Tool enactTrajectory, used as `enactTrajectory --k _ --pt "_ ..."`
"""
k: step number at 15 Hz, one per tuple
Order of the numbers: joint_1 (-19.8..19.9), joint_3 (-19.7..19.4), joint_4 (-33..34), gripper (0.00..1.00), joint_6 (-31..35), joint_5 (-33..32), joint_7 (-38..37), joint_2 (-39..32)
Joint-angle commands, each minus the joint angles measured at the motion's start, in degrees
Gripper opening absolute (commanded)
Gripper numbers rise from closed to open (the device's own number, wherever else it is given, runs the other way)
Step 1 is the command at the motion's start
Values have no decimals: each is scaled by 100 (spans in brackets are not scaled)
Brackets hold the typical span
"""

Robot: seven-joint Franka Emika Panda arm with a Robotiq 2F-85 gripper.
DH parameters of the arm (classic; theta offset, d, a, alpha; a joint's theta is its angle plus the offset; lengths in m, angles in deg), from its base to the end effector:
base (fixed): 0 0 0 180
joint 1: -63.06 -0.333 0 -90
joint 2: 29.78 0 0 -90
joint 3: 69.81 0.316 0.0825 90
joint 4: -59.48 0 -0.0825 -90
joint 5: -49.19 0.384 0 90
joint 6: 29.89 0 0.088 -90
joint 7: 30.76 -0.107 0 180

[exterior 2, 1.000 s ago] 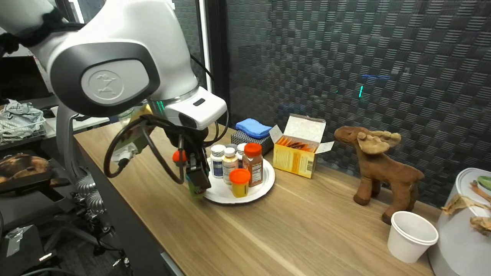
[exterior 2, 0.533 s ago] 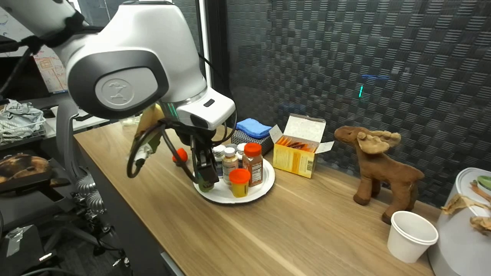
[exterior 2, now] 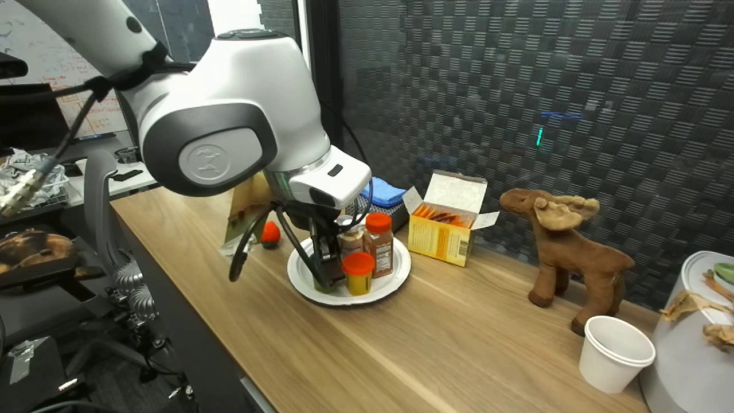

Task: Put all the bottles and the orange plushie surrounding the white plate, on the white plate

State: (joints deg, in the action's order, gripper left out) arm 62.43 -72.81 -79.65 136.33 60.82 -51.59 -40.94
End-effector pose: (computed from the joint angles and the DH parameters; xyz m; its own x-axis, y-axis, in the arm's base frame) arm 0.5161 -0.0337 0.2553 0.7982 -0.5618 0.2173 -0.5332 -0.8268 -0.1790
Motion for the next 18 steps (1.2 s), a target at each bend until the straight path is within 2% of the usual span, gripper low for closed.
enactTrajectory --k 1,2,3,4,5,7,10,14,16,18 --pt "6 -80 -60 26 446 -147 164 -102" --pt "12 -61 -102 26 519 -113 213 -91" --pt "12 -30 -166 76 538 -85 266 -22" --pt "11 -6 -229 76 573 -65 309 39" --pt "-9 -11 -323 81 619 -92 340 125" --pt "-64 -29 -572 97 723 -162 400 363" --pt "-281 -283 -1017 100 869 -621 175 815" --pt "-470 -879 -1267 100 1022 -2203 -823 1313" --pt "-407 -806 -1157 100 446 -2752 -1405 1555" --pt "-486 -559 -1033 100 -337 -2799 -1897 1719"
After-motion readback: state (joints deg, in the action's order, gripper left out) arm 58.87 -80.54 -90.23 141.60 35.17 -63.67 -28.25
